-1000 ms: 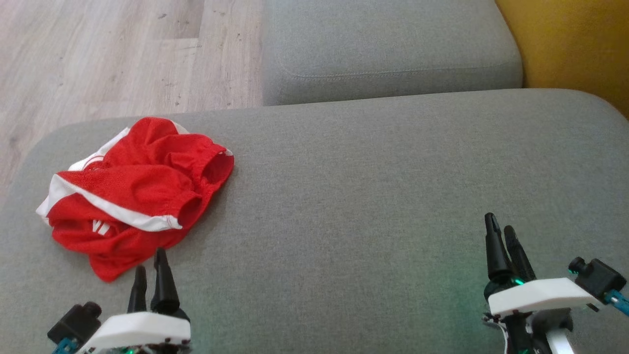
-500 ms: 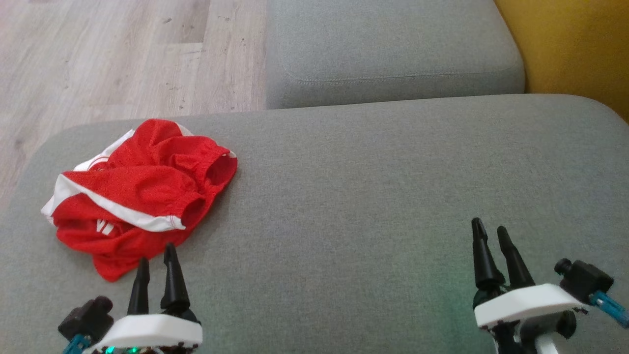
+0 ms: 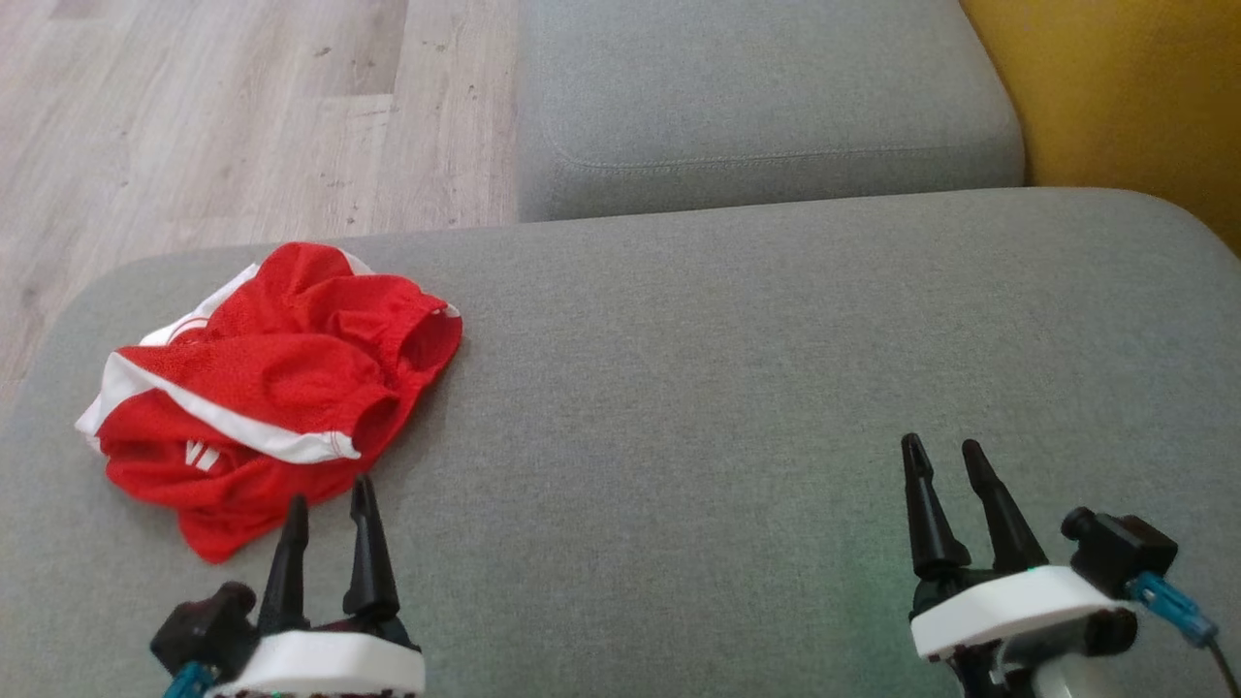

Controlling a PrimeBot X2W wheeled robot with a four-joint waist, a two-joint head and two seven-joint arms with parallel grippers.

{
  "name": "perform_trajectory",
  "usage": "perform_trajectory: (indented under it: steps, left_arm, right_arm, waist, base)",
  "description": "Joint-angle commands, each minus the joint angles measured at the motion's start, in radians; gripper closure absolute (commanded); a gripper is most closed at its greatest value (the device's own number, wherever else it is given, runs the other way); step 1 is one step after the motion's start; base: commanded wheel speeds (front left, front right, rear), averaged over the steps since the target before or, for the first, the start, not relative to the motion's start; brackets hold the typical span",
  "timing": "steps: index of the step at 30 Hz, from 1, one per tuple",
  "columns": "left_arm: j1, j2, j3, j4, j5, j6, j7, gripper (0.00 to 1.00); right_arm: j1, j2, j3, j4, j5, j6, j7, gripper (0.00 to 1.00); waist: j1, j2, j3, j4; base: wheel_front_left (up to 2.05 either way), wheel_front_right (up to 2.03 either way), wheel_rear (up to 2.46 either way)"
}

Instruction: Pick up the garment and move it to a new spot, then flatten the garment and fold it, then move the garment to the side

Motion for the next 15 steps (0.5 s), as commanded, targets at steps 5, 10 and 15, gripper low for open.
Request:
perform_trajectory:
  steps: [5, 10, 15]
  left_arm:
    - [-0.018, 0.007, 0.012, -0.053, 0.099, 0.002, -0.028, 0.00]
    - [-0.011, 0.007, 0.005, -0.061, 0.166, 0.007, -0.043, 0.00]
    - [-0.006, 0.007, 0.001, -0.060, 0.218, 0.017, -0.055, 0.00]
  right_arm:
    - [-0.022, -0.007, 0.028, -0.050, -0.087, -0.001, -0.029, 0.00]
    - [-0.015, -0.008, 0.031, -0.053, -0.146, -0.001, -0.044, 0.00]
    - [-0.013, -0.008, 0.029, -0.049, -0.195, -0.001, -0.056, 0.00]
  waist:
    - [0.0000, 0.0000, -0.005, -0.002]
    - [0.0000, 0.0000, -0.010, -0.001]
    - [0.0000, 0.0000, -0.014, 0.000]
  base:
    - [0.00, 0.00, 0.00]
    - [0.00, 0.00, 0.00]
    - [0.00, 0.00, 0.00]
